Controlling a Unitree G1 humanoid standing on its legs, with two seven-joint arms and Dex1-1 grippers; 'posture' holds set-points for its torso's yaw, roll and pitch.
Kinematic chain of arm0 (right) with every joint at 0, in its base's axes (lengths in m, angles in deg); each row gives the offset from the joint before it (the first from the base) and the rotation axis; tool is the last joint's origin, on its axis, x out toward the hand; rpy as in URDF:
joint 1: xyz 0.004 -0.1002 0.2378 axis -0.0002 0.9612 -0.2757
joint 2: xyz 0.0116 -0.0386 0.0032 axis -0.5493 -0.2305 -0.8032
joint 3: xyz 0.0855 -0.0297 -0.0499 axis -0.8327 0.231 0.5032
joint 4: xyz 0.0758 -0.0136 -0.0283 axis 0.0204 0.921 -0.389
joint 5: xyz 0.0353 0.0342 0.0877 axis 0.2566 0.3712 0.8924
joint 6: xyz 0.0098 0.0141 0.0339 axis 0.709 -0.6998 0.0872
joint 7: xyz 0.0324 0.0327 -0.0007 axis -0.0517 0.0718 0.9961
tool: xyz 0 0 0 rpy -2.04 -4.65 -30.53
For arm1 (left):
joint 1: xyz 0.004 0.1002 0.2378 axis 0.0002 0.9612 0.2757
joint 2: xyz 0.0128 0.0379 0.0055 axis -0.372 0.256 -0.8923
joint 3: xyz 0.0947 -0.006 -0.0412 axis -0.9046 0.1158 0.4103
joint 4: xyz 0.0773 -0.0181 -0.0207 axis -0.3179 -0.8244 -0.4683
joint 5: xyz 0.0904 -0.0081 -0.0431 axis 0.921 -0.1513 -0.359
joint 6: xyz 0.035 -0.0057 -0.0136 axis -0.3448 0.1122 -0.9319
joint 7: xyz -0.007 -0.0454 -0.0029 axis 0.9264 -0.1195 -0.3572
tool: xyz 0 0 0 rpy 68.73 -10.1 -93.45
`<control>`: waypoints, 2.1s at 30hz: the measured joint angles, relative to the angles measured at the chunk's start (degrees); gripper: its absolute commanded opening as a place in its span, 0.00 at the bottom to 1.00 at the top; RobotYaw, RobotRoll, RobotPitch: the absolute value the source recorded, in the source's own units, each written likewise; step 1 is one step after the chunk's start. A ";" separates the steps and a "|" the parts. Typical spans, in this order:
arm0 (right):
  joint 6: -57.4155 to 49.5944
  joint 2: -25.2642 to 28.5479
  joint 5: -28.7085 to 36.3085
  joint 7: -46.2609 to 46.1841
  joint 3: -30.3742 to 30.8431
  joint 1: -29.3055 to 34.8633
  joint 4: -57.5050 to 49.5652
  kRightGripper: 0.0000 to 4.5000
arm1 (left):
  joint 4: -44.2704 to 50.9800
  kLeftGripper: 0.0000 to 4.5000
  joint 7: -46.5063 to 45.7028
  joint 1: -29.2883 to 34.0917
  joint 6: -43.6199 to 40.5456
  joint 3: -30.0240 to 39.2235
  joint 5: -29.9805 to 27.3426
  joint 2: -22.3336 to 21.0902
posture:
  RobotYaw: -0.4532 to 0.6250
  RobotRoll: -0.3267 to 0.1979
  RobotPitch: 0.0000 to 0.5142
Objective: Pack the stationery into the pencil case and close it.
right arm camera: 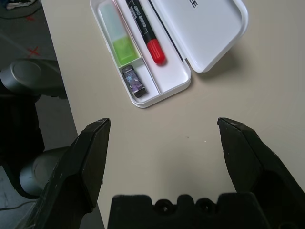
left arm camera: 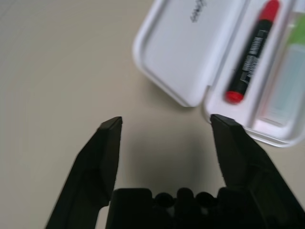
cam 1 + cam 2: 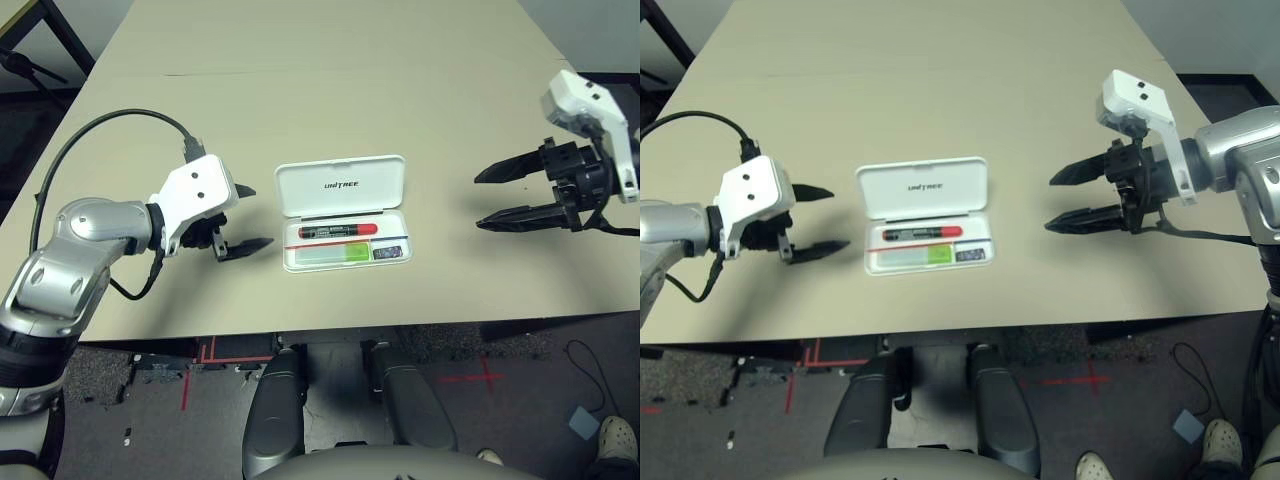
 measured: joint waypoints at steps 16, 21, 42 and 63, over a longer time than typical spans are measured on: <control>-0.45 -0.57 2.10 -3.29 0.00 0.84 -2.07 1.00 | -25.52 0.00 -3.33 -12.11 5.75 -4.38 6.96 12.70 | 0.42 0.62 0.37; -0.51 -0.55 2.11 -3.85 0.01 0.92 -2.17 1.00 | -25.27 0.00 -3.23 -12.69 5.33 -4.37 6.65 15.25 | 0.41 0.62 0.38; -0.41 -0.54 1.90 -3.80 0.70 0.91 -2.26 1.00 | -5.60 0.00 4.40 -7.82 -2.30 -7.06 1.47 16.35 | 0.42 0.62 0.40; 1.29 -0.29 -0.82 -3.05 3.50 0.98 -1.76 1.00 | 2.81 0.00 5.79 -1.29 -1.25 -15.08 2.37 14.16 | 0.42 0.62 0.40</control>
